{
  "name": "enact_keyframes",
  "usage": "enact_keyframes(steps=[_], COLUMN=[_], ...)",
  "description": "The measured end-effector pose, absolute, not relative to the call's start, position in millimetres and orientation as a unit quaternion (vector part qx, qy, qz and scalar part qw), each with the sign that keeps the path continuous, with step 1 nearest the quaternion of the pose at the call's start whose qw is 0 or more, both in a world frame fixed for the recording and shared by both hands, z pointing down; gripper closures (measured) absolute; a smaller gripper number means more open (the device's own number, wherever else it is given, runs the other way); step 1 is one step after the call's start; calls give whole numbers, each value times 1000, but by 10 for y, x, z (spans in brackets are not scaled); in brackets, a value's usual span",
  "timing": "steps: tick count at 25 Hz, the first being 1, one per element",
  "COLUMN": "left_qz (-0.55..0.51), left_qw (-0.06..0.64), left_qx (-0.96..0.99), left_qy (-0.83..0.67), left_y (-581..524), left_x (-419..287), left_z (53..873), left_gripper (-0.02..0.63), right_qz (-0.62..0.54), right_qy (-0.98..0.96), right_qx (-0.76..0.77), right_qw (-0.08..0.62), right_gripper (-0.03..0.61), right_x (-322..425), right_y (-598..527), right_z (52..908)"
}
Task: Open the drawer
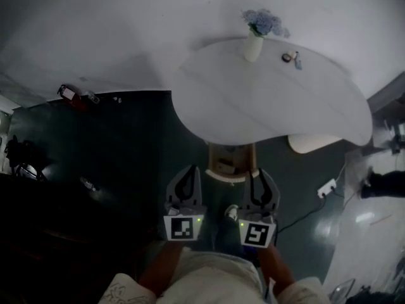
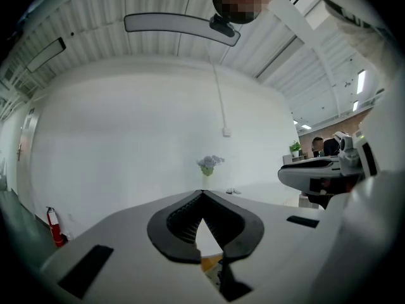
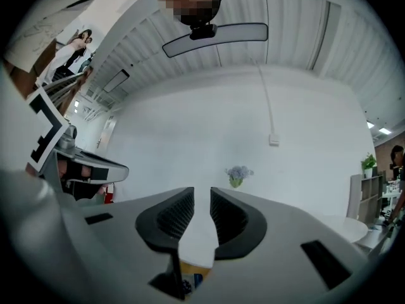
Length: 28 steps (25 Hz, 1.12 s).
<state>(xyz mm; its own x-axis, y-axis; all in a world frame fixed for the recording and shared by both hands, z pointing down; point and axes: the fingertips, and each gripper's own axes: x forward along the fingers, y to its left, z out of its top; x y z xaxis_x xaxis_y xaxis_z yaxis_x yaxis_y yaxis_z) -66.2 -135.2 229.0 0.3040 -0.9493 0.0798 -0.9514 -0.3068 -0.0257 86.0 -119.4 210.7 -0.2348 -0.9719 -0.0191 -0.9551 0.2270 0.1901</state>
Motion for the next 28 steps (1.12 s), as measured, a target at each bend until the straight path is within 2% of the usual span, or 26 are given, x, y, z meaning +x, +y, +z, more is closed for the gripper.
enact_keyframes(steps=[2,7,28], left_qz=[51,39,17], left_qw=[0,-11,-21], left_qx=[811,811,817], left_qy=[-583,-584,-575], left_y=[-1350,-1331,-1470], left_x=[-648,-675,-628], left_z=[2157,1900,1638], left_gripper=[614,614,614], right_qz=[-84,-89,-83], right_qy=[-780,-791,-798], right_qx=[619,604,595], right_qw=[39,48,37], right_gripper=[526,572,572], right_x=[868,787,681], right_y=[-1184,-1220,-1369], right_z=[1915,1641,1405])
